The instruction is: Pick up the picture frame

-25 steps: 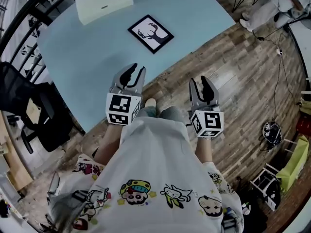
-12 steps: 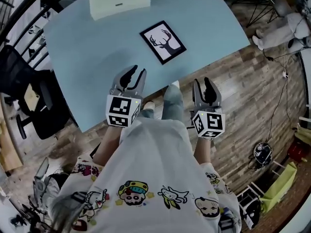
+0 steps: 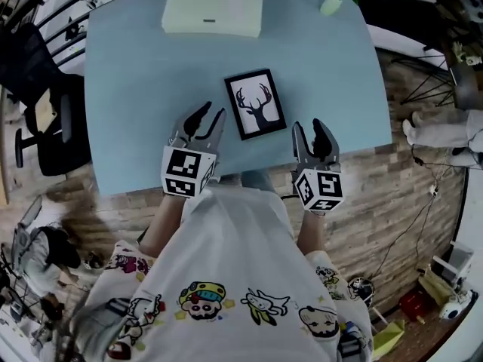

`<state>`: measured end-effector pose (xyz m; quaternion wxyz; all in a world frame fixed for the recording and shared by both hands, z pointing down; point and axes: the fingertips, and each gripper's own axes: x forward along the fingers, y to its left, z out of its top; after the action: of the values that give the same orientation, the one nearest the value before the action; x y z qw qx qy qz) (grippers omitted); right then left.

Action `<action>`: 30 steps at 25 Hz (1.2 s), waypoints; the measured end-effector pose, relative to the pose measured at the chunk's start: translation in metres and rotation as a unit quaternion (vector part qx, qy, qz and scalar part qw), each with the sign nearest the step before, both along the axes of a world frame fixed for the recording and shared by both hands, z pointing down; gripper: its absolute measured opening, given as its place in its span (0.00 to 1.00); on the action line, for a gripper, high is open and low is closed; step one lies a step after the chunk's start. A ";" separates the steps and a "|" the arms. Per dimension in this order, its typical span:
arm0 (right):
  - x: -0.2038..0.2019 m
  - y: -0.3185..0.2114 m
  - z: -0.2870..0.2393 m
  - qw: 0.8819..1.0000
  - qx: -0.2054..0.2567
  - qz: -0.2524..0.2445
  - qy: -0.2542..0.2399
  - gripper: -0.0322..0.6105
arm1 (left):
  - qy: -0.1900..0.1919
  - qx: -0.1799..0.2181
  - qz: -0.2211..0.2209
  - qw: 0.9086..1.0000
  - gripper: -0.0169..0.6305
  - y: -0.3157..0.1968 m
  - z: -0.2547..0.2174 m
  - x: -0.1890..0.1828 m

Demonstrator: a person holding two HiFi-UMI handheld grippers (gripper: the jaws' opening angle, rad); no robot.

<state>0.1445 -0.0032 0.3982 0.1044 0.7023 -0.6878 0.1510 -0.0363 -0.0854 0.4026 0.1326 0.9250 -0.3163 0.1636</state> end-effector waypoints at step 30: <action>0.035 -0.088 0.023 0.966 -0.027 -0.244 -0.075 0.36 | -0.026 -0.037 -0.240 0.970 0.21 -0.006 0.025 0.019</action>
<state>0.1796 -0.0916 0.4212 0.1052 0.4966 -0.8399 0.1921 -0.0169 -0.0912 0.4279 0.1938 0.8120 -0.5260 0.1625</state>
